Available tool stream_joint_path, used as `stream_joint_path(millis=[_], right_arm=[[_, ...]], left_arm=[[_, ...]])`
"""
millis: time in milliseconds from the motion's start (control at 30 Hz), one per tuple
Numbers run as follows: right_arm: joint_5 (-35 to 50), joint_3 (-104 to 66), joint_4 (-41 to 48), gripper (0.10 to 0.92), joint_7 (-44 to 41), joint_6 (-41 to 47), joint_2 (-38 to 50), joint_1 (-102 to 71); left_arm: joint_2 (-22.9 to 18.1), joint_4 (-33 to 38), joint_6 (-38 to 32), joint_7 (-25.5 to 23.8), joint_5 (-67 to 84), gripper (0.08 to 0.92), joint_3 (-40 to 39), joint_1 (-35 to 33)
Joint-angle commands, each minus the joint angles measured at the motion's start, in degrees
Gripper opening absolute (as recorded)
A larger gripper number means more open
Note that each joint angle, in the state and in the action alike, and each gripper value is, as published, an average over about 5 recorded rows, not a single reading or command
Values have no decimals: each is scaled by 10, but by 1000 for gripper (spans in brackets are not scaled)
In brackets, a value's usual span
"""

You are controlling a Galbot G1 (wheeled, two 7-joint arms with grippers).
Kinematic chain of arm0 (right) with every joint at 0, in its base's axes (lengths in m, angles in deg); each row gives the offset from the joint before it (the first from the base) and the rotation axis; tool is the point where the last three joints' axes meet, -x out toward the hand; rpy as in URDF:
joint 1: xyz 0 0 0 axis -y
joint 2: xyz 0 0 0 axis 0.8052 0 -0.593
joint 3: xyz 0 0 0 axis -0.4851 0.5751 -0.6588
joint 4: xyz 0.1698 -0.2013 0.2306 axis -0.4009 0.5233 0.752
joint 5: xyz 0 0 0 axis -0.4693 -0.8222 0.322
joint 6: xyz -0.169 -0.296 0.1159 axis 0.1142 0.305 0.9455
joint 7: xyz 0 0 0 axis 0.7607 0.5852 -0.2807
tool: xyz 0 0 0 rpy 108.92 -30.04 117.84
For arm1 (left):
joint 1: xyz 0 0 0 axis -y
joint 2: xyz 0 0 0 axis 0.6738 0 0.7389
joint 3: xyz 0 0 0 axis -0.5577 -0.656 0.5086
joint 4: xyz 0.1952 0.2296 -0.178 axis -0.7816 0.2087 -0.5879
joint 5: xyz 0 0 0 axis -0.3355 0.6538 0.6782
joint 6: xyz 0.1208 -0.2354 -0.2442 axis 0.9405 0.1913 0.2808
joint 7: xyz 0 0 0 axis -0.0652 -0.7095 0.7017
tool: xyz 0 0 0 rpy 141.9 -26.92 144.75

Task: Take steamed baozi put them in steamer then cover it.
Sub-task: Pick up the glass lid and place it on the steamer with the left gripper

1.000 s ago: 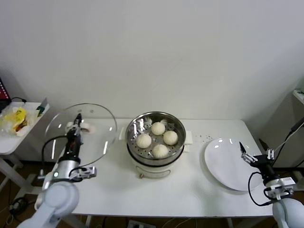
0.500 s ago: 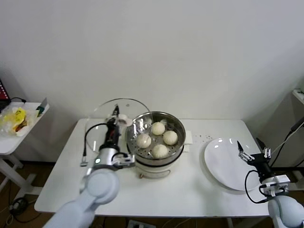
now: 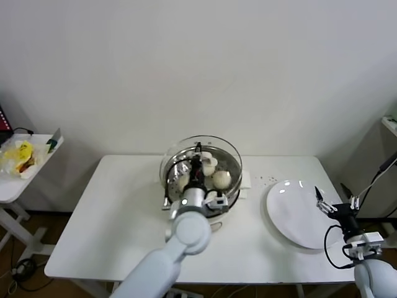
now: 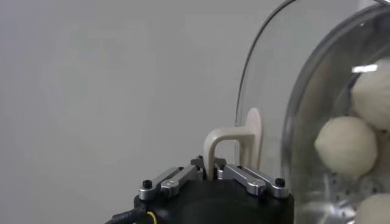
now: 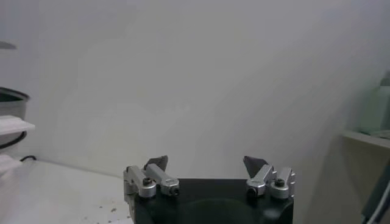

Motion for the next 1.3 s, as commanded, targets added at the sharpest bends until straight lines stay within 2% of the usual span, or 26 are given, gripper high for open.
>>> stream_joint_path(millis=[33, 500, 1300], right_arm=[[-2, -12, 2, 823, -3, -2, -2, -5], [-3, -10, 3, 823, -7, -3, -1, -3], [-3, -13, 4, 823, -14, -5, 2, -2]], left_arm=[[-71, -83, 28, -39, -54, 154, -13, 19], [-53, -97, 28, -42, -53, 154, 2, 21], [-49, -122, 28, -29, -51, 154, 7, 22]])
